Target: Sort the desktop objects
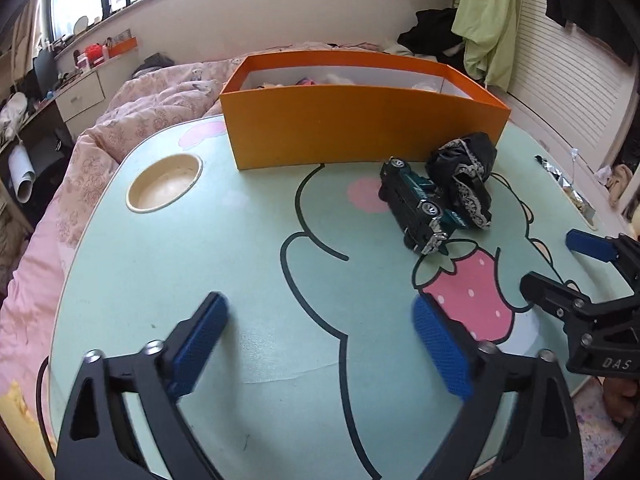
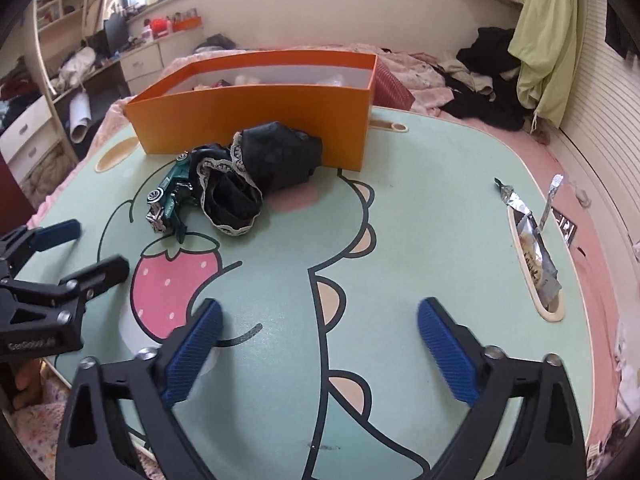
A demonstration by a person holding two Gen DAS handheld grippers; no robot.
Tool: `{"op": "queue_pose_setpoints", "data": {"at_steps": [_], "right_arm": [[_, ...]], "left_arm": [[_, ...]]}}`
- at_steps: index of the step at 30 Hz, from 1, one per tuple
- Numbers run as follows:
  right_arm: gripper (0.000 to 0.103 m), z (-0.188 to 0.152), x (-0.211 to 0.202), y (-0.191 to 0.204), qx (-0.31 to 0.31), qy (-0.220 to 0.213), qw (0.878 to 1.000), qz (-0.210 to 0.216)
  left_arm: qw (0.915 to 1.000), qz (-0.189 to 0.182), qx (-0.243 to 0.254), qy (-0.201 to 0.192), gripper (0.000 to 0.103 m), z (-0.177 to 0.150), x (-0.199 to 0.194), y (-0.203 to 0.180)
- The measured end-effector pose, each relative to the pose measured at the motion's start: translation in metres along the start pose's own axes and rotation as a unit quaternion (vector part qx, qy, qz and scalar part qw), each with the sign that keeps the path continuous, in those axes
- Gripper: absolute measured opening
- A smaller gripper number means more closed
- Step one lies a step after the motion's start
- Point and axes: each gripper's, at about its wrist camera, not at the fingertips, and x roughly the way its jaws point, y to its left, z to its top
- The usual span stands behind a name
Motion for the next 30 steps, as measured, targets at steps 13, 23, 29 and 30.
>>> {"op": "queue_pose_setpoints", "data": {"at_steps": [13, 23, 29, 30], "right_arm": [[0.103, -0.0002, -0.0012, 0.0039, -0.003, -0.003, 1.000, 0.001], [0.103, 0.0000, -0.0013, 0.0041, -0.004, -0.003, 1.000, 0.001], [0.103, -0.0001, -0.0011, 0.0041, -0.004, -0.003, 1.000, 0.001], [0.103, -0.0001, -0.0012, 0.0041, -0.004, -0.003, 1.000, 0.001]], "left_arm": [[0.9998, -0.007, 0.007, -0.015, 0.103, -0.0011, -0.0003, 0.0022], [0.9998, -0.006, 0.006, -0.016, 0.103, -0.0005, 0.0003, 0.0030], [0.9998, -0.006, 0.006, -0.016, 0.103, -0.0006, 0.0002, 0.0030], [0.9998, -0.006, 0.006, -0.016, 0.103, -0.0006, 0.0002, 0.0029]]}}
